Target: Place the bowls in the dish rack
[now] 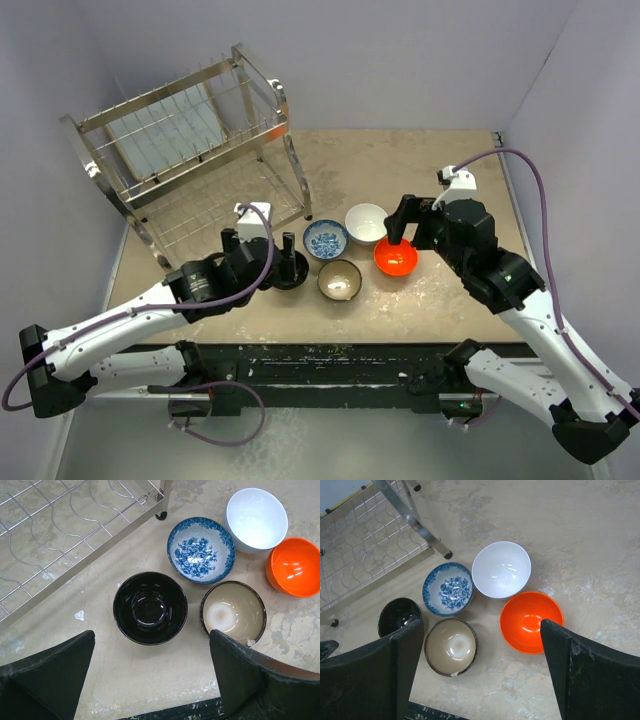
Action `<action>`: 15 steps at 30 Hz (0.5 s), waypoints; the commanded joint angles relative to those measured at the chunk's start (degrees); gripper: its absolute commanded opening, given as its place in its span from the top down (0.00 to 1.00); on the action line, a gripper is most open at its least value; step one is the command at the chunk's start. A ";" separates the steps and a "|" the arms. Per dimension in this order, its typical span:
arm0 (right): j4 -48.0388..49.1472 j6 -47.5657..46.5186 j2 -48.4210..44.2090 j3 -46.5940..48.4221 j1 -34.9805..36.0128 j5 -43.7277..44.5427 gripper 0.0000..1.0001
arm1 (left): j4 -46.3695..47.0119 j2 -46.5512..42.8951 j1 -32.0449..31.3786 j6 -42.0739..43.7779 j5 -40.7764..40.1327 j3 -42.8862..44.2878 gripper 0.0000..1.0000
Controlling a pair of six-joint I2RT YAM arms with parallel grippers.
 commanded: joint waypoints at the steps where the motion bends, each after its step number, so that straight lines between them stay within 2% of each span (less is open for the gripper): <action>1: -0.35 -0.46 -0.01 1.27 0.19 1.18 0.01 | 1.66 -1.99 -0.19 1.44 -0.59 1.70 0.01; 7: -1.68 -0.21 -0.94 0.87 0.20 0.96 0.01 | 7.68 -7.30 -0.19 7.70 3.51 -2.87 0.01; 10: -2.04 -0.13 -1.77 0.64 0.24 0.28 0.01 | 14.06 -10.89 -0.19 14.46 10.16 -7.43 0.01; 15: -3.14 -0.06 -3.16 0.42 0.25 0.25 0.01 | 20.41 -11.95 -0.19 16.12 14.98 -12.72 0.01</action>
